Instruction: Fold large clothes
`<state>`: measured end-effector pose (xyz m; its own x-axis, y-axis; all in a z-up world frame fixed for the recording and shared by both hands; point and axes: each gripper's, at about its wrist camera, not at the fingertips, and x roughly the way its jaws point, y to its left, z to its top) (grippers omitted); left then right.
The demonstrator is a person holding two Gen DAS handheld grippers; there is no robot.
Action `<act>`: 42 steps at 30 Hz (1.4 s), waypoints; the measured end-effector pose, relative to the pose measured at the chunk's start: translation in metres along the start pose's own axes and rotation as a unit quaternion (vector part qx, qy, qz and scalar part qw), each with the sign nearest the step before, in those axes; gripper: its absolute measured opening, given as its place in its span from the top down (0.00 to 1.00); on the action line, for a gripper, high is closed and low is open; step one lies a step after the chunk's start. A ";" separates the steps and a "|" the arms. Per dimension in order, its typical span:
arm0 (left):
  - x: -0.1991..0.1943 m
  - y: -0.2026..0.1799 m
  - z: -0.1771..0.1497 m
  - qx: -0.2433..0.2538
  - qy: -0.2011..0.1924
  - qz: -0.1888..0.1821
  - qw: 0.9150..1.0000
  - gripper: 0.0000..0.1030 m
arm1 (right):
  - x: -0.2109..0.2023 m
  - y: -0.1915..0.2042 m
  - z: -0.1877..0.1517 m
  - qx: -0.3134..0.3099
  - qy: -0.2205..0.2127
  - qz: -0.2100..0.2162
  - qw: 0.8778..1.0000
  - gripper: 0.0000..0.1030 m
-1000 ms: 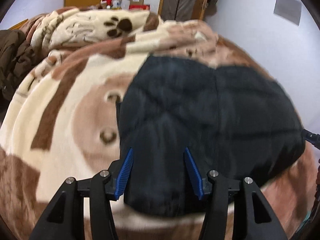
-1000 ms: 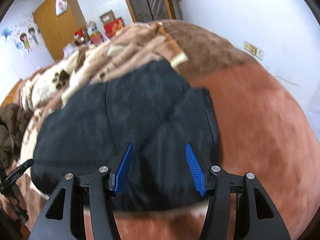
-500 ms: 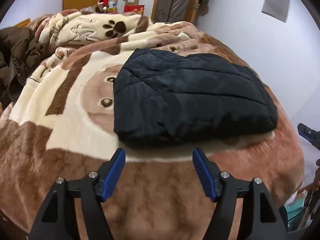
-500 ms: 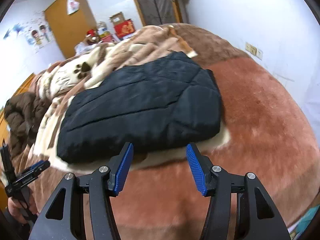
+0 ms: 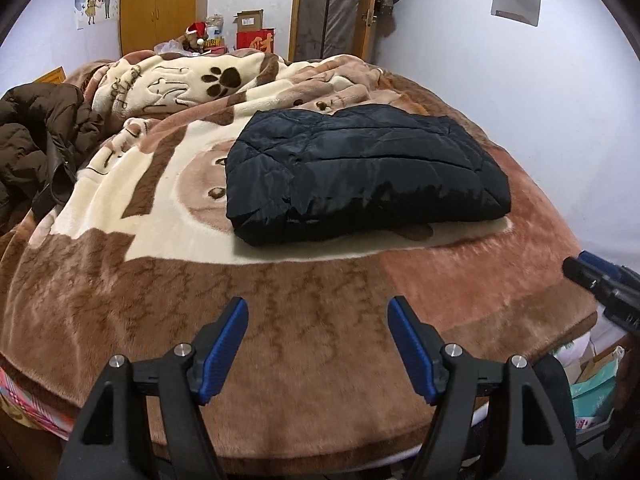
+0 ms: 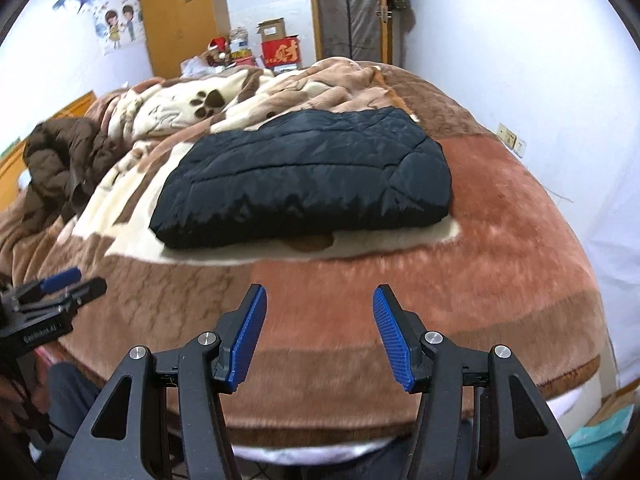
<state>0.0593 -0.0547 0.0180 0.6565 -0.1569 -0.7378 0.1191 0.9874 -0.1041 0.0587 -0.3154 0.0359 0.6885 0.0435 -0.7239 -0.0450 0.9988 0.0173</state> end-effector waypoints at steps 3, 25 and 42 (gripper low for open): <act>-0.003 -0.004 -0.003 -0.004 0.001 -0.008 1.000 0.28 | -0.002 0.007 -0.005 -0.014 0.000 -0.002 1.000 0.46; 0.002 -0.020 -0.005 0.001 0.013 -0.009 1.000 0.28 | 0.004 0.011 -0.012 -0.021 0.012 -0.009 1.000 0.46; 0.004 -0.025 -0.004 0.002 0.011 -0.011 1.000 0.28 | 0.006 0.009 -0.013 -0.020 0.016 -0.011 1.000 0.46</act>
<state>0.0555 -0.0798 0.0150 0.6373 -0.1779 -0.7498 0.1358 0.9837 -0.1179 0.0528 -0.3062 0.0233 0.6666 0.0199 -0.7451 -0.0597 0.9979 -0.0267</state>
